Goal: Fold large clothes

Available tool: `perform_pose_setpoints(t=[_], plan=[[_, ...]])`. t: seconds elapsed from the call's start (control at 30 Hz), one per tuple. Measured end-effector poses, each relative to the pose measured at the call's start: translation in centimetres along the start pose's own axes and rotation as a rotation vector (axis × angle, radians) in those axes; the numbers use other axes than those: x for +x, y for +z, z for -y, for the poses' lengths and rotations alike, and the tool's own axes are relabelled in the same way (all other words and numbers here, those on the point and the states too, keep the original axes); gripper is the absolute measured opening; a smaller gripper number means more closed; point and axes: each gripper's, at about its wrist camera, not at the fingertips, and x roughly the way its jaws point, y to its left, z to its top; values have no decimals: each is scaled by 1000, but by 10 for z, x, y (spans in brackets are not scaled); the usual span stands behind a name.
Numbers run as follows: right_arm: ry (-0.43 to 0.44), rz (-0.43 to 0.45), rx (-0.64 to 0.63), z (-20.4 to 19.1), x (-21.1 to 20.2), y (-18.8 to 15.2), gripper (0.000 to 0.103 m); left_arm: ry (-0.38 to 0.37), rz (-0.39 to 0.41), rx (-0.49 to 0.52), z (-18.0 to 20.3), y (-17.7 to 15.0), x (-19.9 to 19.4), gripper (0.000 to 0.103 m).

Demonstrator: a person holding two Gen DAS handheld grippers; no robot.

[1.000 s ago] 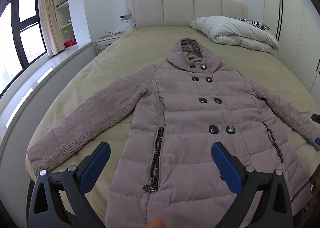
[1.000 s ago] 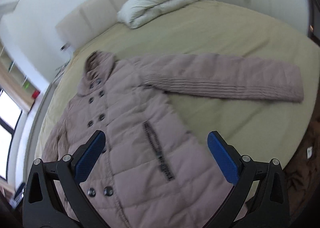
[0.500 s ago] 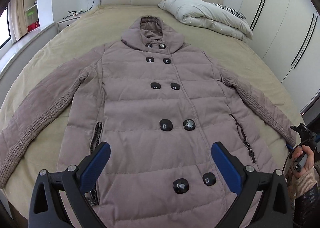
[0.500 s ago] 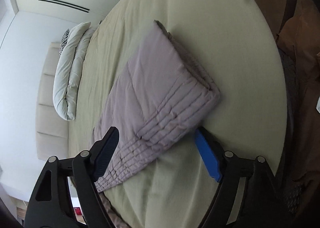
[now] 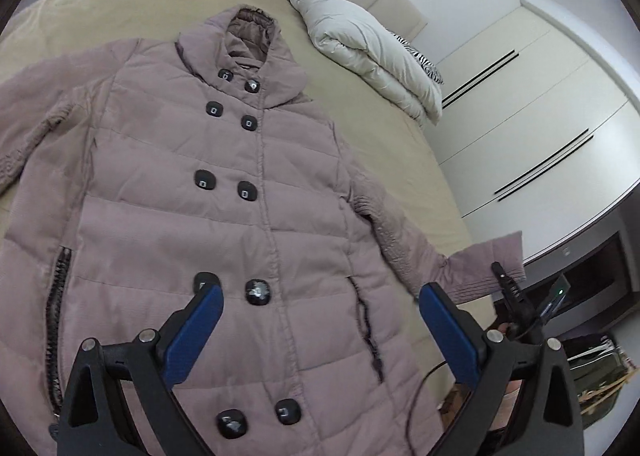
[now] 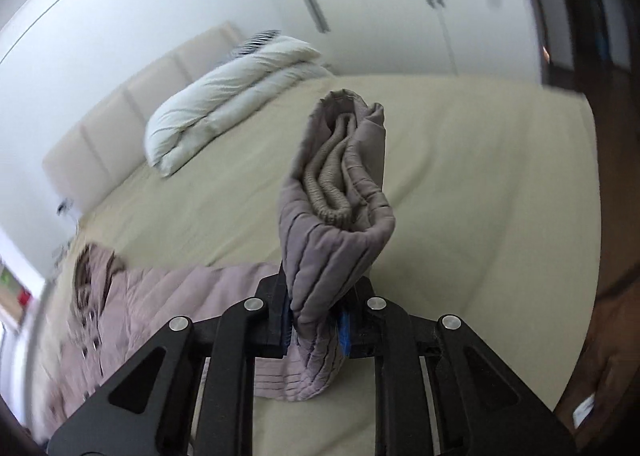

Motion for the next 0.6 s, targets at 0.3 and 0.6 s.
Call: perform_pose_setpoints(t=[0.3,0.6], plan=[[80,177,-872,-195,-69,-114,15,-263,8,-162,-7,9,-15,103],[144,212,-1153,-223,-109,-202,15,-348,-120,-197,-8,18,9,103]])
